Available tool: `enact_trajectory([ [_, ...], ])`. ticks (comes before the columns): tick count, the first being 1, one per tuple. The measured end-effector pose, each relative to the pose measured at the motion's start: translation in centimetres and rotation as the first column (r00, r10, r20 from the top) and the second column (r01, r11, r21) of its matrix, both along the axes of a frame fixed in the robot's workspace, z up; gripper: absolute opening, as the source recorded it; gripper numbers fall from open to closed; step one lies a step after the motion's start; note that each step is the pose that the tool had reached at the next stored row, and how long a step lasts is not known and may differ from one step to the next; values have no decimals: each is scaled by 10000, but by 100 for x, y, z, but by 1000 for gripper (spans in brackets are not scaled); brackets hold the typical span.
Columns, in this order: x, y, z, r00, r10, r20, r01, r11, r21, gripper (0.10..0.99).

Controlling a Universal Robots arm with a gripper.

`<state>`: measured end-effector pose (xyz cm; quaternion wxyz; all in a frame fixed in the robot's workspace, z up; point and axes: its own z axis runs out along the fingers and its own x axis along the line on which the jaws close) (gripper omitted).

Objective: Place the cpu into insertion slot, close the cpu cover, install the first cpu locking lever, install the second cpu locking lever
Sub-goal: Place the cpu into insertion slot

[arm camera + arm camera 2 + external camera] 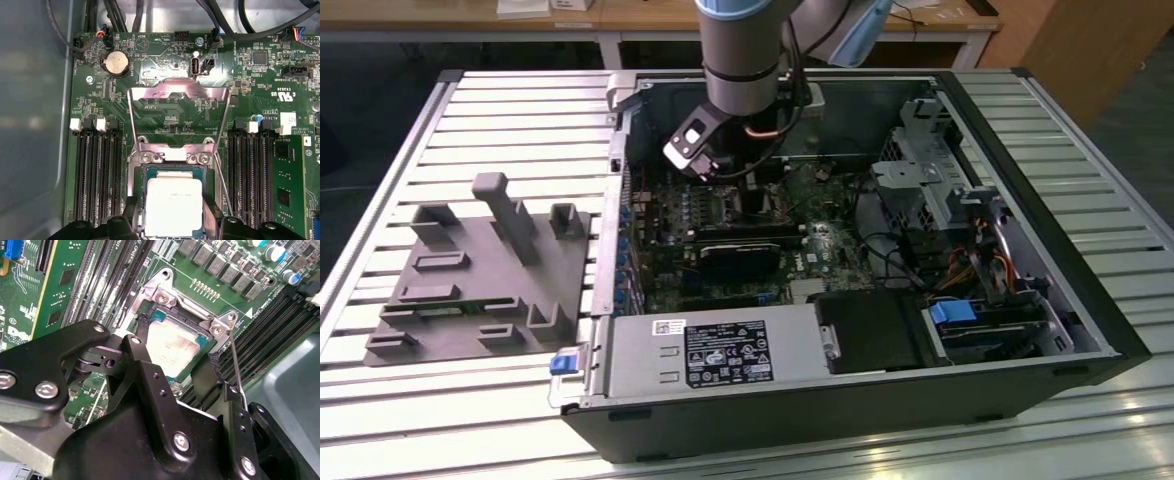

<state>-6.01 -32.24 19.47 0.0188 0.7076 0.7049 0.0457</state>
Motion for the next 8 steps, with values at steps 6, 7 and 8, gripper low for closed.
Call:
enact_trajectory([
  [6, -30, 0, 44, 10000, 1, 39, -1, 10000, 20, 612],
  [7, -35, 0, 51, 10000, 0, 48, 0, 10000, 25, 612],
  [8, -40, 0, 58, 10000, 0, 57, 0, 10000, 29, 612],
])
